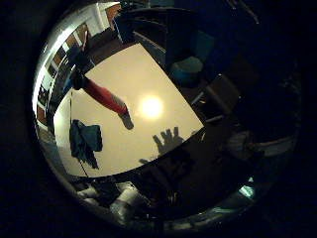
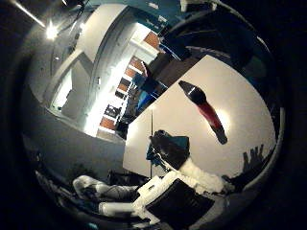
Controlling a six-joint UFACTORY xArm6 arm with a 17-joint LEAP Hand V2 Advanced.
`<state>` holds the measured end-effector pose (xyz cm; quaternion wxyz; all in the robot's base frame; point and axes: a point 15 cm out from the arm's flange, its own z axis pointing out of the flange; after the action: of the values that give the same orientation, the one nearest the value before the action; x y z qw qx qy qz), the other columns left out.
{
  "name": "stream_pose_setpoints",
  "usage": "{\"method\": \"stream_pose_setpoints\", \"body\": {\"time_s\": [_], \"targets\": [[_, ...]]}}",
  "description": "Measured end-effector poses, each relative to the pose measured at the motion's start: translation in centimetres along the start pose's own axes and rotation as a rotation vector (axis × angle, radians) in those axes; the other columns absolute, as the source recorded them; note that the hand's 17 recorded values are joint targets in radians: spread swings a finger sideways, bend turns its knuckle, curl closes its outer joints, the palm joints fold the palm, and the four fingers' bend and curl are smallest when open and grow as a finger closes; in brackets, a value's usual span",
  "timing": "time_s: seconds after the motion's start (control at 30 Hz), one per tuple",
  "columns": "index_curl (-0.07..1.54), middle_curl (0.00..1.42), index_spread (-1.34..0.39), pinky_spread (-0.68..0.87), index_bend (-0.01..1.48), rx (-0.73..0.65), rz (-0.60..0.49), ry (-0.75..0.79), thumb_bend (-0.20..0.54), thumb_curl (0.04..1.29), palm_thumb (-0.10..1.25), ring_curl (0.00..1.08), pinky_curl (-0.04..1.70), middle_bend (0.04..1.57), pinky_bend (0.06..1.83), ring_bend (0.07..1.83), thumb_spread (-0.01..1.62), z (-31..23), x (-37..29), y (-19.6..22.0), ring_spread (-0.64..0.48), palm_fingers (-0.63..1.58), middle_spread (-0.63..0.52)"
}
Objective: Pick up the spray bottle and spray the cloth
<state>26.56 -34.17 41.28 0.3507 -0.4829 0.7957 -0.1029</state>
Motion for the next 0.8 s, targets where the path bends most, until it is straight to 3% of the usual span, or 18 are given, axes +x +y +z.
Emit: {"method": "stream_pose_setpoints", "body": {"time_s": [0.33,0.8], "targets": [[0.29,0.35,-0.23,0.42,0.16,0.141,0.051,-0.104,-0.023,0.31,0.54,0.22,0.21,0.25,0.63,0.48,1.08,-0.3,3.7,-0.7,0.2,0.22,0.08],[0.28,0.35,-0.21,0.42,0.16,0.068,0.153,-0.222,-0.025,0.31,0.53,0.23,0.22,0.23,0.62,0.48,1.08,6.0,6.9,4.8,0.22,0.16,0.13]]}}
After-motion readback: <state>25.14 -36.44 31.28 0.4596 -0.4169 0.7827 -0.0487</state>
